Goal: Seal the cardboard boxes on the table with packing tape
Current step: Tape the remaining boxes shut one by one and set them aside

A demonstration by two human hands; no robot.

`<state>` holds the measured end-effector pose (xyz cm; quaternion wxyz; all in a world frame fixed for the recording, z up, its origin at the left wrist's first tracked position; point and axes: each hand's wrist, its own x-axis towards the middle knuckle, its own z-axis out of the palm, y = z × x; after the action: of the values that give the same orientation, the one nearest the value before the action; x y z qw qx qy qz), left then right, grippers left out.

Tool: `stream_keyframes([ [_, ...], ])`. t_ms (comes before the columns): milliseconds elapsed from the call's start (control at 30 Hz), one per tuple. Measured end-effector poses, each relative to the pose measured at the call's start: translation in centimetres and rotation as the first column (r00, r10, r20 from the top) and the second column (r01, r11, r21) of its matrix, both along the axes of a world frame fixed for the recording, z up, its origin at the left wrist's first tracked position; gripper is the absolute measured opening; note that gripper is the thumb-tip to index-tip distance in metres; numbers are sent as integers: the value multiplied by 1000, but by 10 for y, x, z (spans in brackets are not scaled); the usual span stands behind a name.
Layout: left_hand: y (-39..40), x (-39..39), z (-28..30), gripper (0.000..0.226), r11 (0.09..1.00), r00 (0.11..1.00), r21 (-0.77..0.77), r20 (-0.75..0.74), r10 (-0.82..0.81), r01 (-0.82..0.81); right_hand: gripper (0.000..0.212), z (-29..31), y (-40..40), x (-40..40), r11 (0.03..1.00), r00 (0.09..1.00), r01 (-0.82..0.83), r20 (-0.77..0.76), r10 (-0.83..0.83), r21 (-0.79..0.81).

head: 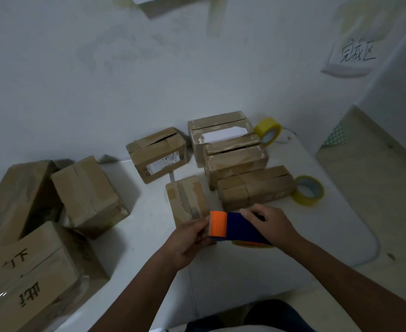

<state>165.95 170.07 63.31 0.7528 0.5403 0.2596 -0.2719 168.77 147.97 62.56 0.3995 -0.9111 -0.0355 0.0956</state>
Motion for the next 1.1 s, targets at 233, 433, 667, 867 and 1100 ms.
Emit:
stream_keyframes([
  [233,6,-3,-1,16,998,998,-3,-13,61,-61,39,2,9,2,999,1000,-21,19,21,26],
  [433,-2,-13,-3,19,984,995,162,64,70,-80,60,-3,7,11,979,989,-127,59,138,-163],
  [667,-5,-19,-8,20,942,974,259,136,182,-212,70,-3,2,22,944,965,-246,34,260,-220],
  [867,43,-25,-10,16,831,873,268,165,459,-487,61,-7,-25,39,907,952,-286,18,306,-310],
  [1100,56,-46,-29,12,822,876,317,68,477,-472,65,-6,-30,56,864,931,-340,-4,365,-370],
])
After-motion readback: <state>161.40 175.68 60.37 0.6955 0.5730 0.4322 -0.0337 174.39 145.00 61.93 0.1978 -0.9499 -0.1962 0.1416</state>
